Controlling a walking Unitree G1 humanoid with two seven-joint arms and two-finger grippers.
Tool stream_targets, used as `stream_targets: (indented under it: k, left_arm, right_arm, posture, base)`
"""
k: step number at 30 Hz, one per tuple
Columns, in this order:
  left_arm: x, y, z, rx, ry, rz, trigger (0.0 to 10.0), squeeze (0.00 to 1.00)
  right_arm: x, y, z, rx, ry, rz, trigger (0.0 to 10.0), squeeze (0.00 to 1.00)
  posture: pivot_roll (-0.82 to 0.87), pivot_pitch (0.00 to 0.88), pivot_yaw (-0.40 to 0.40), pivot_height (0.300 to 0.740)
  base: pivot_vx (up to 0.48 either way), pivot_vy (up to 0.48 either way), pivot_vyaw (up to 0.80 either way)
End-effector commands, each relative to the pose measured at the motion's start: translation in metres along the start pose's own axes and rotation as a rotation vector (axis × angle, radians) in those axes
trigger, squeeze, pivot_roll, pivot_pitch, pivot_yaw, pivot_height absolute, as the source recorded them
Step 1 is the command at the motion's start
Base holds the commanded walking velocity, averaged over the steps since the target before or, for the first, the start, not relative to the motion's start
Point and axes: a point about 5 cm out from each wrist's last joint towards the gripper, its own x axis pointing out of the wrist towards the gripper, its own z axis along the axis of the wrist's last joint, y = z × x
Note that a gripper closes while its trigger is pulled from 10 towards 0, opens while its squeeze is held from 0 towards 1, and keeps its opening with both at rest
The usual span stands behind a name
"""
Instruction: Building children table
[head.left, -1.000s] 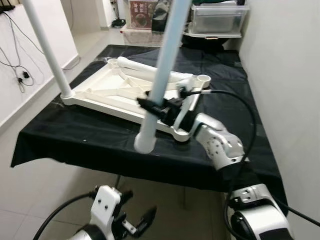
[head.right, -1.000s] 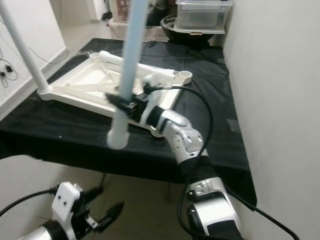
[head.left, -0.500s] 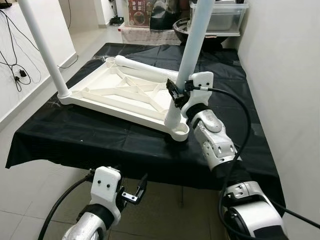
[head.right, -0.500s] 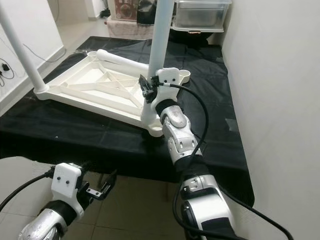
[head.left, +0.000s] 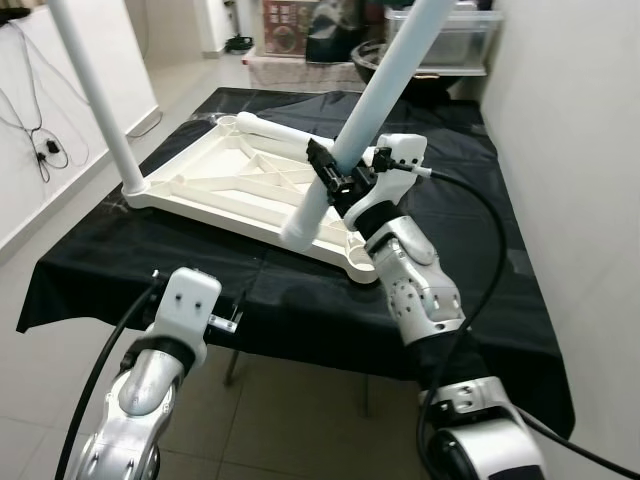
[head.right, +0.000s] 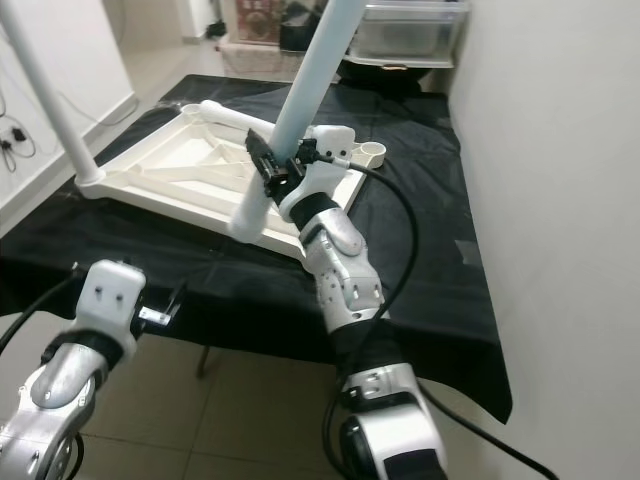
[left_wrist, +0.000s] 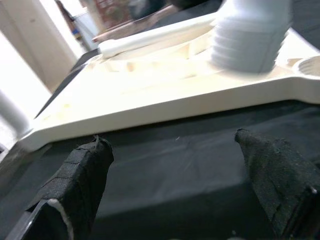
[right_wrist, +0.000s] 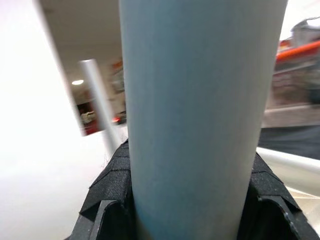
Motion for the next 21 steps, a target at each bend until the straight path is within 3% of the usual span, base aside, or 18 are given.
stream_targets:
  k: [1,8,21]
  left_arm:
    - [0.004,-0.005,-0.005,0.021,0.031,-0.038,10.0,0.0]
    - [0.02,-0.025,-0.001,-0.015,0.009,-0.134,10.0,0.0]
    - [0.024,-0.027,-0.002,-0.002,-0.002,-0.139,10.0,0.0]
  right_arm:
    - [0.0,0.014,0.0,0.03,0.003,0.083,0.0,0.0]
    - [-0.007,0.042,-0.009,0.059,0.029,0.224,0.0,0.0]
    - [-0.016,0.051,-0.016,0.085,0.071,0.283,0.0,0.0]
  posture:
    - [0.01,0.069,0.013,0.74]
    - [0.0,0.07,0.015,0.74]
    - [0.0,0.075,0.014,0.74]
  base:
    - [0.0,0.0,0.0]
    - [0.0,0.0,0.0]
    - [0.0,0.0,0.0]
